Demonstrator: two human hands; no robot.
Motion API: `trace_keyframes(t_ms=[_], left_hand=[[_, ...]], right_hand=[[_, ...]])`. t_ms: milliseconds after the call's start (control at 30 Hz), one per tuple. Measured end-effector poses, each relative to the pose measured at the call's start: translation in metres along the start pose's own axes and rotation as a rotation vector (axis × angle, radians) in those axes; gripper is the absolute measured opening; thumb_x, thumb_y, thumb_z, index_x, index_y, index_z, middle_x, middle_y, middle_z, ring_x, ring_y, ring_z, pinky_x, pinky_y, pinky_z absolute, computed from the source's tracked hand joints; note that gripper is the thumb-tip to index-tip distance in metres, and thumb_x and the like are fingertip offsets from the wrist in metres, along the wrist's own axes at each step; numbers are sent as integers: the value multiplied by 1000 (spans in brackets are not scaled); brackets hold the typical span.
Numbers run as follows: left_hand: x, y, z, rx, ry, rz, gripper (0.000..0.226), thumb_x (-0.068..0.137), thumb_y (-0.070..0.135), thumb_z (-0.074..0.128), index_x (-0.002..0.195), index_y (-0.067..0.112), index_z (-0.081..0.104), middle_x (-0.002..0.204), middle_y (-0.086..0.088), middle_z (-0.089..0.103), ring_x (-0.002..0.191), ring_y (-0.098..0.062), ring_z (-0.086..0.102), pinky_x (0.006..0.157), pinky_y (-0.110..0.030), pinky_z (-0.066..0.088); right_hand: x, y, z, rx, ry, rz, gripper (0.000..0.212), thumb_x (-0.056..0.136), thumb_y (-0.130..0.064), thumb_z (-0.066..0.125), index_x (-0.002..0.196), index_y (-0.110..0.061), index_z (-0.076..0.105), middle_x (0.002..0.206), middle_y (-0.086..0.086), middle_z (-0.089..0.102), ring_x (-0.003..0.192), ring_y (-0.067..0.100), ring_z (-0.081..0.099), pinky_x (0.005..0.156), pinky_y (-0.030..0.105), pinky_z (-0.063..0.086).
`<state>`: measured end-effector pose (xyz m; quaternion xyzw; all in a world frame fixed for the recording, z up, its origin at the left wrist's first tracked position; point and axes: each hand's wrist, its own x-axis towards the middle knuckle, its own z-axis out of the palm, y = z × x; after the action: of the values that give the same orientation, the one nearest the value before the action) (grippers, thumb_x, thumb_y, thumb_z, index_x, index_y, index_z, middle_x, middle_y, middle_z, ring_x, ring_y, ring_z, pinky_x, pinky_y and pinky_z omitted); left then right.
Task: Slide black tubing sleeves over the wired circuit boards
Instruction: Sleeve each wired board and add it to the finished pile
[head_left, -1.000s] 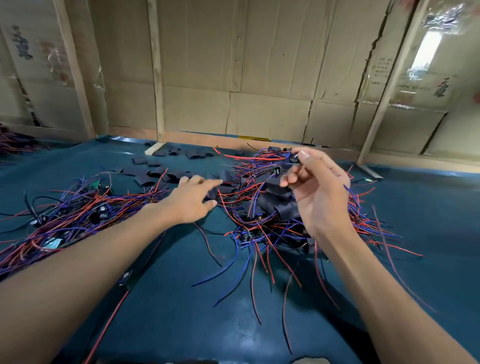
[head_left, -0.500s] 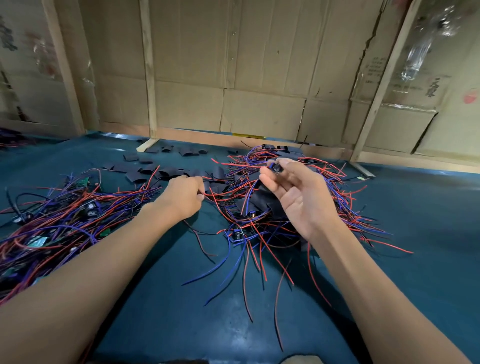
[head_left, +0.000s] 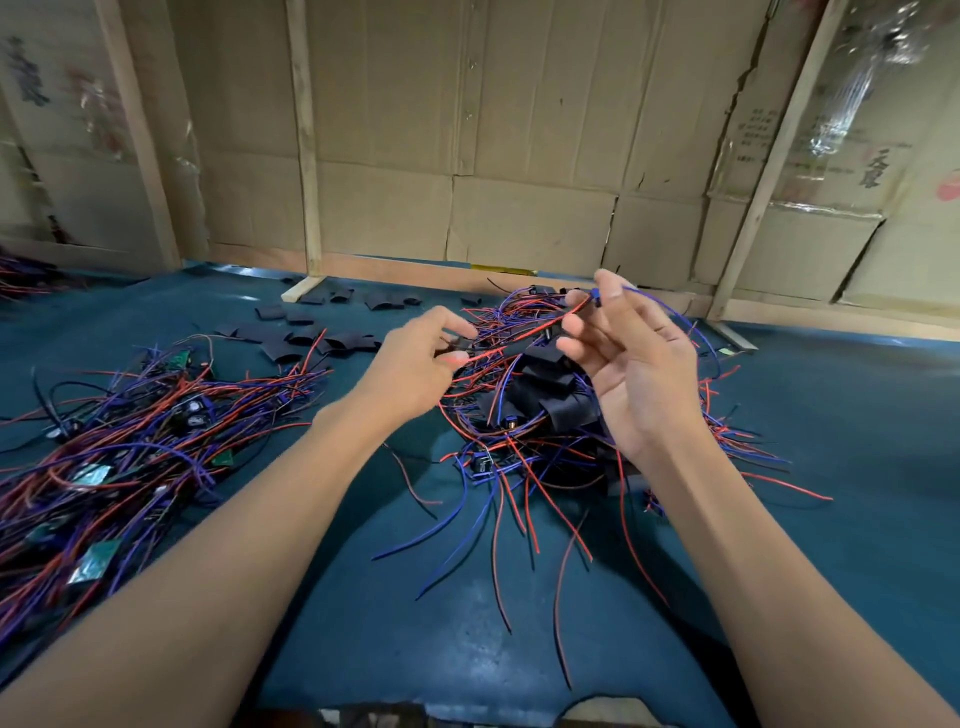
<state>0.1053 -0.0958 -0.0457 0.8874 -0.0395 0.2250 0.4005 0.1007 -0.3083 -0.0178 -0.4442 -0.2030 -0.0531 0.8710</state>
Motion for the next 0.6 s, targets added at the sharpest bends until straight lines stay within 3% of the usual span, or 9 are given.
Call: trace_keyframes(t_ms=[100, 200, 333, 467, 600], left_hand=[[-8, -3, 7, -46, -47, 116, 27, 92, 6, 68, 92, 31, 61, 95, 20, 65, 89, 8, 61, 91, -23, 47], [-11, -4, 13, -20, -132, 170, 23, 89, 1, 70, 97, 22, 63, 99, 7, 64, 95, -10, 62, 99, -33, 48], [-18, -6, 14, 82, -183, 214, 26, 95, 12, 66, 118, 25, 66, 120, 9, 64, 107, -11, 59, 98, -25, 42], [-23, -10, 10, 66, -125, 206, 24, 97, 10, 62, 115, 25, 66, 109, 6, 66, 101, -12, 60, 84, -19, 40], [-28, -13, 7, 2, -67, 204, 20, 95, 10, 64, 108, 25, 65, 103, 4, 70, 95, -8, 63, 83, -13, 43]], right_hand=[[2, -4, -4, 1, 24, -12, 15, 97, -19, 67, 108, -12, 72, 94, 19, 73, 74, 25, 70, 66, 30, 58], [4, -3, -6, -34, 58, -43, 18, 96, -17, 69, 112, -10, 70, 90, 19, 71, 71, 27, 70, 68, 34, 59], [3, -1, -8, -38, 115, -65, 21, 95, -15, 69, 114, -7, 68, 88, 20, 68, 69, 28, 69, 70, 37, 60], [4, -2, -12, -24, 150, -80, 22, 93, -13, 71, 113, -6, 69, 84, 18, 68, 68, 27, 68, 71, 37, 60], [5, 2, -17, -23, 109, -83, 29, 93, -8, 70, 122, -2, 67, 83, 13, 70, 72, 24, 69, 76, 37, 61]])
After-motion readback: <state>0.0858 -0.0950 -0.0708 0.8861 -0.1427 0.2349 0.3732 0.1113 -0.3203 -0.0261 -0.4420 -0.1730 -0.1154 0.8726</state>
